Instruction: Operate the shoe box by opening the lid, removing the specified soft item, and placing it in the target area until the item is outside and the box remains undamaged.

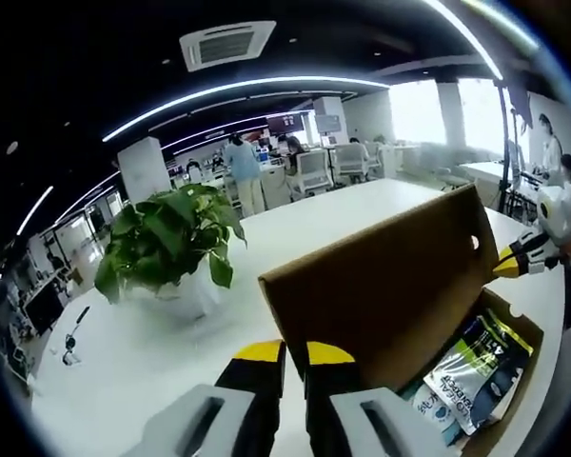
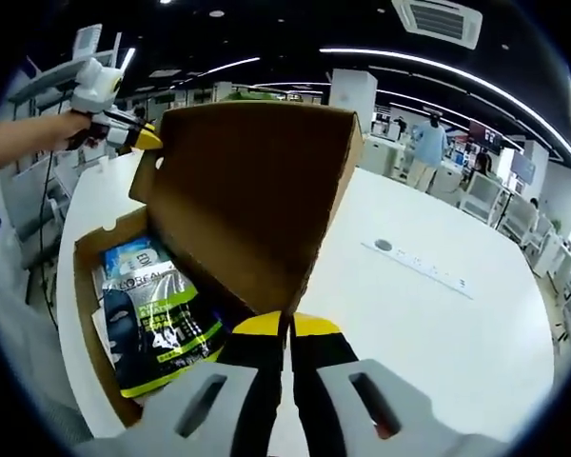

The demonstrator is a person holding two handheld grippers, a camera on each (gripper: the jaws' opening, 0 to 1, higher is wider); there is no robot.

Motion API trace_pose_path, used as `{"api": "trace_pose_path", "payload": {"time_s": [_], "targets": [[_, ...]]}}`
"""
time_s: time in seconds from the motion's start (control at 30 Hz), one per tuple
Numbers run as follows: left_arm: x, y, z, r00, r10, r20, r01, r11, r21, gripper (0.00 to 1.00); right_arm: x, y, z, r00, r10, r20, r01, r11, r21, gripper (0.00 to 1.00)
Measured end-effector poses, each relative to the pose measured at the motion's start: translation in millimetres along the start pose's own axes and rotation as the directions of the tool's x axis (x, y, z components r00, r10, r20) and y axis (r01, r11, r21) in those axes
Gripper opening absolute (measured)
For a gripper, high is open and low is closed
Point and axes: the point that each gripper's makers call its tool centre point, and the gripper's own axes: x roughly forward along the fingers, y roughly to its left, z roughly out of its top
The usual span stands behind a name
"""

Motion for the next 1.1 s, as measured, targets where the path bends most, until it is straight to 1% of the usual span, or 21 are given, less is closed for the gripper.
{"api": "trace_pose_path", "payload": {"time_s": [0.13, 0.3, 0.5, 0.63, 0.73, 0.77, 1.0, 1.1], "targets": [[0, -4.7, -6.1, 1.000, -0.011, -0.025, 0.011, 1.000, -0.001, 0.10, 0, 0, 0.7, 1.000, -0.007, 0.002, 0.007, 1.000, 0.005, 0.00], [1, -9.9, -23.5, 0.998, -0.016, -0.062, 0.015, 1.000, -0.008, 0.11, 1, 0, 1.2, 1.000, -0.009, 0.003, 0.009, 1.000, 0.001, 0.00], [-3, -16.5, -42.6, 0.996, -0.012, -0.092, 0.008, 0.999, -0.046, 0.12, 3, -1, 2.9, 1.000, -0.012, -0.001, 0.012, 1.000, -0.002, 0.00], [-4, -20.1, -56.2, 0.993, -0.011, -0.119, 0.003, 0.998, -0.068, 0.10, 4, -3, 3.8, 1.000, -0.013, -0.005, 0.013, 1.000, -0.005, 0.00], [-5, -22.0, -64.0, 0.991, -0.010, -0.136, -0.001, 0.997, -0.079, 0.05, 5, -3, 4.2, 1.000, -0.015, -0.010, 0.015, 1.000, -0.007, 0.00], [-5, -23.4, -67.0, 0.990, -0.016, -0.137, 0.002, 0.994, -0.105, 0.04, 6, -4, 4.3, 1.000, -0.016, -0.011, 0.016, 1.000, -0.007, 0.00], [0, -22.3, -66.1, 0.990, -0.012, -0.137, -0.011, 0.985, -0.169, 0.03, 9, -7, 4.3, 1.000, -0.020, -0.022, 0.020, 1.000, 0.000, 0.00], [3, -22.2, -66.0, 0.990, -0.015, -0.141, -0.009, 0.985, -0.173, 0.03, 10, -7, 5.0, 1.000, -0.021, -0.023, 0.021, 1.000, 0.007, 0.00]]}}
